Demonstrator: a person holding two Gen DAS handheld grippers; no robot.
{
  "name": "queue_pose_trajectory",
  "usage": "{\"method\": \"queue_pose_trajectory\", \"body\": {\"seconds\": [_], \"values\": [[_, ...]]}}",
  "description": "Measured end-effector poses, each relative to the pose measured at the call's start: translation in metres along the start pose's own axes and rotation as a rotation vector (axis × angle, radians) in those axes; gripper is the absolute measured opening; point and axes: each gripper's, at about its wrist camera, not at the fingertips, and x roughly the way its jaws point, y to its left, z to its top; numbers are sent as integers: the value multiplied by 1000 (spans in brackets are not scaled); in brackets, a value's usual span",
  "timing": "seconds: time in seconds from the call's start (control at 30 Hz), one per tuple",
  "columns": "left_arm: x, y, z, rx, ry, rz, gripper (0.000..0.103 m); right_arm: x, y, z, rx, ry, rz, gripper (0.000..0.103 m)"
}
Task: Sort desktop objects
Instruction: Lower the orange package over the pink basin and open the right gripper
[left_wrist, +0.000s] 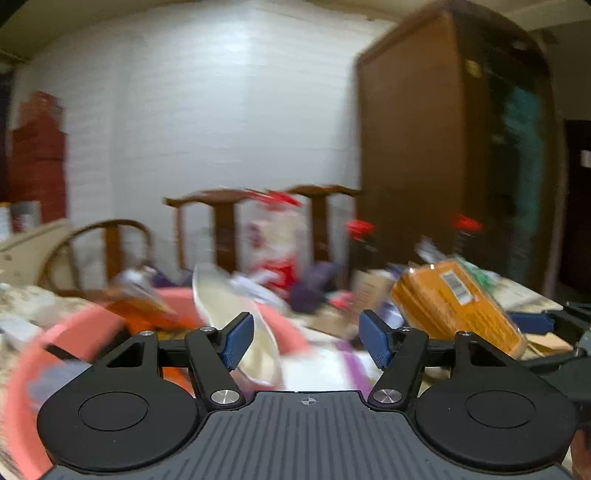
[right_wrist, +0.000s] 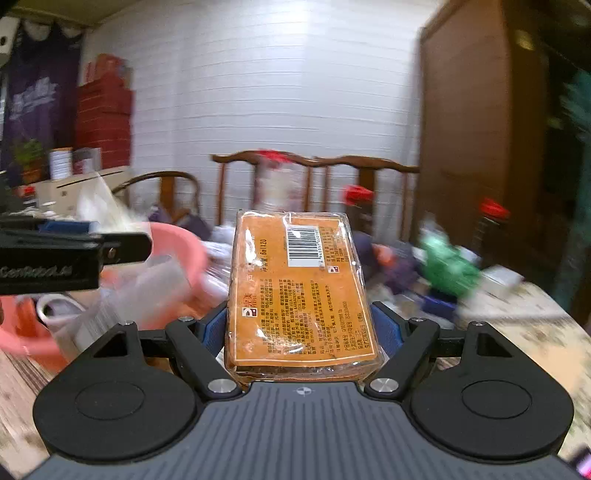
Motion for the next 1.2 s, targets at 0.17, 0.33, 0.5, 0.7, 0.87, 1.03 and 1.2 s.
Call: {"method": "queue_pose_trajectory", "body": {"seconds": [0.17, 0.33, 0.5, 0.7, 0.87, 1.03, 1.2], "values": [[1, 52, 31, -54, 8, 70, 73, 34, 56, 40, -43, 22, 100, 82], [0, 92, 41, -73, 10, 164, 74, 61, 99, 62, -44, 59, 183, 82], [2, 118, 31, -103, 46, 180, 74, 81, 124, 64, -59, 91, 212, 82], [20, 131, 17, -130, 88, 183, 75, 103, 145, 60, -85, 136, 239, 83], [25, 140, 5, -142, 116, 202, 85, 116, 150, 49, -132, 178, 256, 84], [23, 137, -6, -139, 126, 211, 89, 103, 137, 42, -124, 157, 271, 85], [7, 109, -13, -115, 123, 147, 94, 56, 89, 40, -73, 82, 320, 87]]}}
